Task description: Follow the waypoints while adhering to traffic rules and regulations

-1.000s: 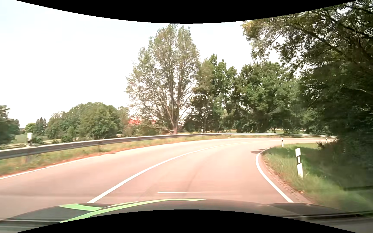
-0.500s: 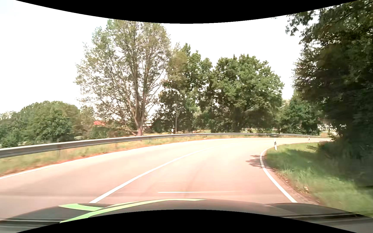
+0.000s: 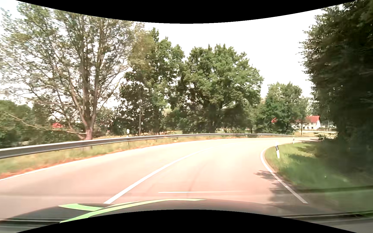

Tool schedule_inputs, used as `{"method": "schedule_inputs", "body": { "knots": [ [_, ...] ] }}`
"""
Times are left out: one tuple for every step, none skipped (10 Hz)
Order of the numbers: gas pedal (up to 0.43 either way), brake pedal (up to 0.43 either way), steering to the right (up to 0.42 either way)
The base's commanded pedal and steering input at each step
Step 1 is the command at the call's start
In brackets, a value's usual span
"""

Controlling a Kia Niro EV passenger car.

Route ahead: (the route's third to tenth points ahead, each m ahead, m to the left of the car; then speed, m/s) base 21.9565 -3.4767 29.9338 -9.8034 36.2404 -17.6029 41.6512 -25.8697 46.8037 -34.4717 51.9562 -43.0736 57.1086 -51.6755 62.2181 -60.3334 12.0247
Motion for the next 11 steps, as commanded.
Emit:
{"method": "schedule_inputs", "body": {
  "knots": [
    [0.059, 0.000, 0.121],
    [0.059, 0.000, 0.121],
    [0.059, 0.000, 0.121],
    [0.059, 0.000, 0.121],
    [0.059, 0.000, 0.120],
    [0.059, 0.000, 0.120],
    [0.059, 0.000, 0.120],
    [0.067, 0.000, 0.120],
    [0.067, 0.000, 0.118],
    [0.067, 0.000, 0.118],
    [0.067, 0.000, 0.118]
  ]
}}
